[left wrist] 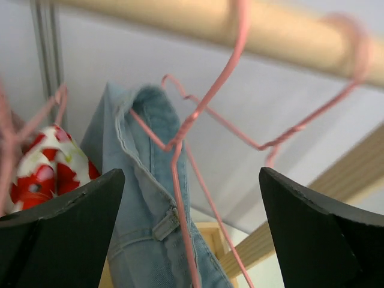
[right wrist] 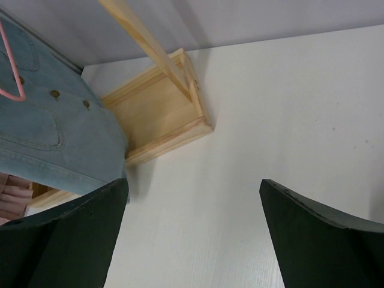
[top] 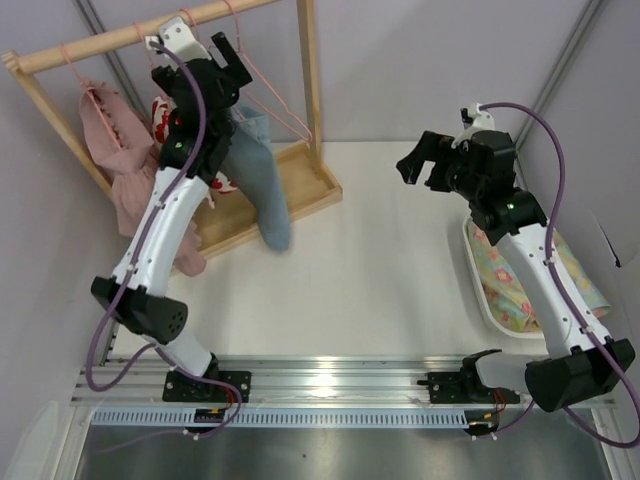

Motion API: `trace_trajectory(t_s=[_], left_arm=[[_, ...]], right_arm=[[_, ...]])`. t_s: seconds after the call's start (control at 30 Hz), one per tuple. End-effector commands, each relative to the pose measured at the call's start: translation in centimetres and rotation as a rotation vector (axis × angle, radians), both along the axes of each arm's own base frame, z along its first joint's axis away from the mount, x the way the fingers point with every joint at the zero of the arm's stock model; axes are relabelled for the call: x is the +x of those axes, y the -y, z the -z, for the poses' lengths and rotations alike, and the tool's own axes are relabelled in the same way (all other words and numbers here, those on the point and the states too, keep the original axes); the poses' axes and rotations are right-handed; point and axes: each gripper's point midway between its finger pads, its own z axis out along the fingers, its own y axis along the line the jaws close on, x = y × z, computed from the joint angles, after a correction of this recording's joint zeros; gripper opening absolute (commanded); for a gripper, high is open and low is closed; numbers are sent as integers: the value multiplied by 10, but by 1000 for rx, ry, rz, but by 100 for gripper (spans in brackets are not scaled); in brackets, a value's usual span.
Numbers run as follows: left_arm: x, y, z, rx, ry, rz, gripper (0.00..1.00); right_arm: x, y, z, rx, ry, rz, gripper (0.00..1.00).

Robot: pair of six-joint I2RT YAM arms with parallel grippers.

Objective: Place the skirt on the hanger

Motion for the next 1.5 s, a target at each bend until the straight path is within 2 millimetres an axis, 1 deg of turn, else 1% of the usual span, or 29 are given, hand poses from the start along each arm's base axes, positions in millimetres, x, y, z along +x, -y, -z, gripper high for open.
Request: trace_trajectory(t_s=[0.0, 0.03, 0.07, 0.13, 0.17, 0.2, 0.23, 0.27, 0.33, 0.37, 0.4, 0.43, 0.47, 0.5, 0.53, 0.57, 0.6, 0.63, 0.67, 0.7, 0.73, 0.83, 0.9, 0.93, 1.0, 1.03, 1.2, 1.37, 1.47], left_arm=[[-72, 1, -102, 35, 200, 132, 99], [-90, 1, -114, 43, 226, 163, 99], [-98, 4, -116, 58, 222, 194, 99], [-112, 19, -112, 103, 189, 313, 99], [-126, 24, -108, 126, 182, 368, 99], [-134, 32, -101, 157, 161, 434, 99], [-149, 54, -100, 195, 175, 583, 99], [-165, 62, -79, 218, 146, 662, 99], [-200, 80, -70, 257, 166, 825, 99], [-206, 83, -48, 265, 131, 858, 99], [-227, 76, -34, 309, 140, 871, 99], [-239, 73, -27, 338, 146, 878, 99], [-241, 69, -1, 354, 104, 871, 99], [-268, 55, -3, 363, 141, 849, 99], [-266, 55, 34, 357, 64, 857, 99], [-276, 52, 43, 356, 57, 864, 99], [-300, 47, 48, 346, 74, 880, 99], [-300, 51, 84, 328, 1, 913, 99], [-312, 56, 99, 312, -17, 968, 99], [-333, 55, 102, 286, 12, 997, 99], [-332, 60, 140, 263, -62, 1031, 99], [-342, 53, 167, 190, -61, 1000, 99], [-341, 43, 160, 151, 0, 930, 99], [-340, 45, 170, 153, 0, 938, 99], [-338, 42, 170, 119, 20, 911, 99], [-332, 42, 184, 91, -25, 895, 99], [-313, 51, 224, 21, -146, 891, 99], [-309, 36, 223, 40, -136, 806, 99], [-310, 35, 221, 44, -121, 803, 99]], right_arm=[[-14, 18, -44, -12, 114, 47, 99], [-19, 23, -48, -26, 132, 60, 99], [-22, 26, -50, -35, 140, 65, 99], [-32, 31, -56, -51, 160, 68, 99], [-35, 34, -59, -63, 170, 74, 100], [-39, 37, -59, -70, 171, 80, 99], [-43, 39, -62, -76, 181, 83, 99], [-51, 43, -68, -82, 205, 91, 99], [-61, 48, -71, -84, 223, 97, 99], [-71, 51, -71, -76, 237, 100, 100], [-76, 53, -73, -51, 251, 115, 99], [-79, 57, -72, -32, 261, 142, 99], [-80, 57, -47, -15, 224, 152, 99], [-95, 57, -59, 65, 282, 154, 99], [-101, 56, -53, 83, 293, 144, 99], [-107, 52, -50, 104, 314, 113, 99], [-119, 52, -27, 125, 297, 105, 99], [-124, 53, -19, 141, 293, 112, 100], [-129, 55, -11, 156, 287, 117, 99], [-140, 58, 5, 181, 278, 128, 99], [-145, 61, 12, 196, 280, 142, 99], [-162, 64, 35, 262, 283, 150, 99], [-169, 65, 43, 282, 284, 152, 99], [-173, 66, 50, 291, 287, 154, 99], [-175, 66, 58, 305, 261, 157, 99], [-176, 66, 60, 306, 257, 160, 100], [-178, 65, 58, 270, 279, 137, 99], [-177, 64, 54, 245, 309, 119, 99], [-175, 63, 57, 234, 302, 116, 99]])
